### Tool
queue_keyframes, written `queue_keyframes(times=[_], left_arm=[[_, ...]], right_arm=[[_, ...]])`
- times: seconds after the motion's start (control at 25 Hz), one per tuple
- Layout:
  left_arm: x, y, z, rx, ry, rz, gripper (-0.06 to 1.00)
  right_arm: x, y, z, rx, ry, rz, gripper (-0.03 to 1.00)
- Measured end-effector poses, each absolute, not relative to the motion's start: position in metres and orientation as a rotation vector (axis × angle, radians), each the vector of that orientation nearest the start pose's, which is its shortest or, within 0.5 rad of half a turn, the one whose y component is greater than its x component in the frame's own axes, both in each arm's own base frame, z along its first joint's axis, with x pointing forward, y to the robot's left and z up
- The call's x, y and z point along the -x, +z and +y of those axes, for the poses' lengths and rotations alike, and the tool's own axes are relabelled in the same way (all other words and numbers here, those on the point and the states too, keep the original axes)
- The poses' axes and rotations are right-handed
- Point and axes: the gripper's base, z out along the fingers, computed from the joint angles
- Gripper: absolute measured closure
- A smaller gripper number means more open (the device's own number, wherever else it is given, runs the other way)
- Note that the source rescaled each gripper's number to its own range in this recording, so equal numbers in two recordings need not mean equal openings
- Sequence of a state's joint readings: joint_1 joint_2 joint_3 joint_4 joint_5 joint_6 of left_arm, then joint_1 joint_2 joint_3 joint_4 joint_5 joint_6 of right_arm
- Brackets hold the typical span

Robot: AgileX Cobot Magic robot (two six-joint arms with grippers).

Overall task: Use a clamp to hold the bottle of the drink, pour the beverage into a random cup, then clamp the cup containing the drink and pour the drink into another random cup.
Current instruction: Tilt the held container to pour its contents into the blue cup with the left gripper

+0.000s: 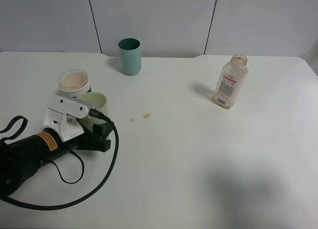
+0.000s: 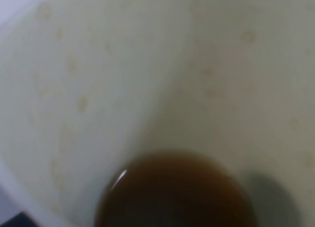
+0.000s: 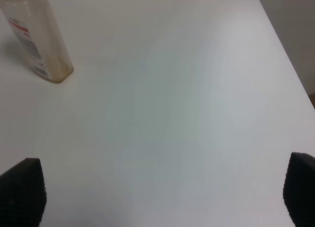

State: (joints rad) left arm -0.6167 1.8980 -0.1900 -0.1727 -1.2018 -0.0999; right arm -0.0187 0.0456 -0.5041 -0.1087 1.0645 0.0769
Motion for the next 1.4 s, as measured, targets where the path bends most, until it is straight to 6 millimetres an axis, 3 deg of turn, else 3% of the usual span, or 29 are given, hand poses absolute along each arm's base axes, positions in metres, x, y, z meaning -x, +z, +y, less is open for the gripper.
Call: queue_keyframes(times=[1.04,1.4], left_arm=[[-0.204,0.090,-0.013,-0.090,-0.152,2.017,0.94],[-0.205,0.113,0.019,-0.106,-0.059,1.903,0.94]], right_arm=[[-0.001,0.279,-0.009,-0.102,-0.096,2.083,0.03],[-0.001,0.279,-0.009,-0.102,-0.096,2.083,0.03]])
